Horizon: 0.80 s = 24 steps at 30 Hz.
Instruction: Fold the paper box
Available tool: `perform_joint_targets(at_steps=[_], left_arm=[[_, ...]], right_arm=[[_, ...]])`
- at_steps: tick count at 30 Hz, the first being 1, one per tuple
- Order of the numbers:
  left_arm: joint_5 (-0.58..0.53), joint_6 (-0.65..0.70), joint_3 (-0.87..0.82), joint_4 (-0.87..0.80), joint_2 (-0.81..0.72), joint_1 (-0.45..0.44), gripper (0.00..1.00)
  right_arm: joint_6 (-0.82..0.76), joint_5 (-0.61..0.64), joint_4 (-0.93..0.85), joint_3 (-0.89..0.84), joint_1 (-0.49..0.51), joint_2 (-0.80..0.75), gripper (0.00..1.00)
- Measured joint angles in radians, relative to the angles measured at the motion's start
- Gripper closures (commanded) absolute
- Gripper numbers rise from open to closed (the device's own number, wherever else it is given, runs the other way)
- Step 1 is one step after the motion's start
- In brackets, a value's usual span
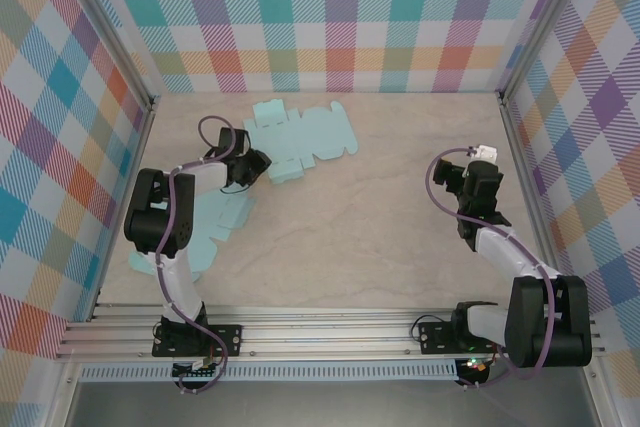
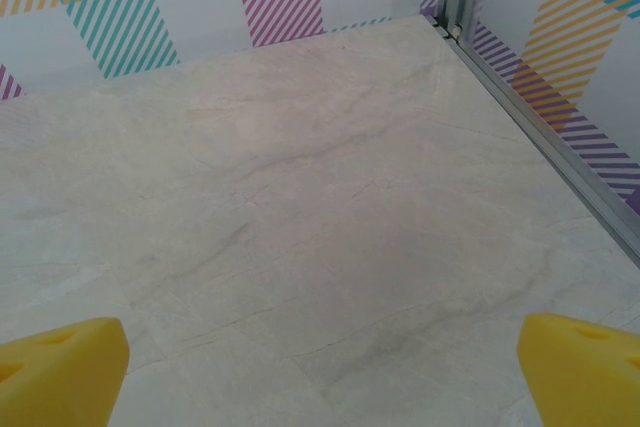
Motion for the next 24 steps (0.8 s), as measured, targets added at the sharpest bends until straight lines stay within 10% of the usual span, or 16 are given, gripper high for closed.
perform_joint_targets(at_steps=[5,13,24], left_arm=[[-0.026,0.021,0.029,-0.027,0.004,-0.005,1.00],[-0.146,0.273,0.161,-0.177,-0.036,-0.069,1.00],[-0.351,0.916,0.357,-0.341,-0.260,-0.449,1.00]], right_arm=[[0.003,-0.006,0.000,-0.002,0.000,-0.007,0.00],[0.015,-0.102,-0.072,-0.002,0.000,-0.106,0.00],[0.064,-0.306,-0.306,0.036,0.000,-0.418,0.00]])
